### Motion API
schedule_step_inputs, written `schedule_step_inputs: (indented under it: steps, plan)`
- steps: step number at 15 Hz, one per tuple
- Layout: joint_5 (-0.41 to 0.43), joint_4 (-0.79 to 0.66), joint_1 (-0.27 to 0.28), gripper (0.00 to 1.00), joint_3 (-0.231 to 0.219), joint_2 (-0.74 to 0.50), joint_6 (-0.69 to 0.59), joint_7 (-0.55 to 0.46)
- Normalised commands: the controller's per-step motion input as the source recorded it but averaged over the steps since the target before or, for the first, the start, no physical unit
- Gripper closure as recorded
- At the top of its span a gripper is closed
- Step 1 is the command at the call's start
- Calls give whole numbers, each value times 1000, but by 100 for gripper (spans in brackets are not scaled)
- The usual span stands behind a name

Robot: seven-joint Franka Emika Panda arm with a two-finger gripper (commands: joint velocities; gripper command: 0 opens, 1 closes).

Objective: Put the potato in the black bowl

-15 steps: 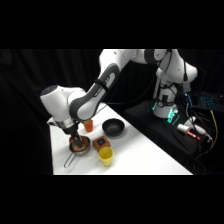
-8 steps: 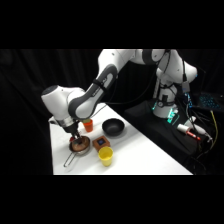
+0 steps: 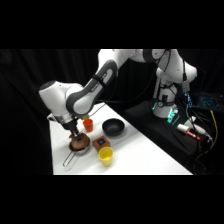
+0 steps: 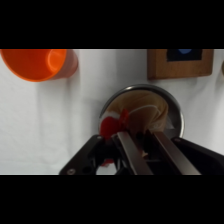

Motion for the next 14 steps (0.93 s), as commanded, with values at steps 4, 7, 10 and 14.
schedule_step_inputs:
  steps: [4, 7, 10, 14]
  plan:
    - [-60, -210, 114, 93, -30, -424, -273, 125]
    - [-72, -439, 77, 94, -19, -471, -116, 92]
    - [-49, -801, 30, 93, 1, -609, 105, 55]
    - [-36, -980, 5, 94, 4, -687, 307, 59]
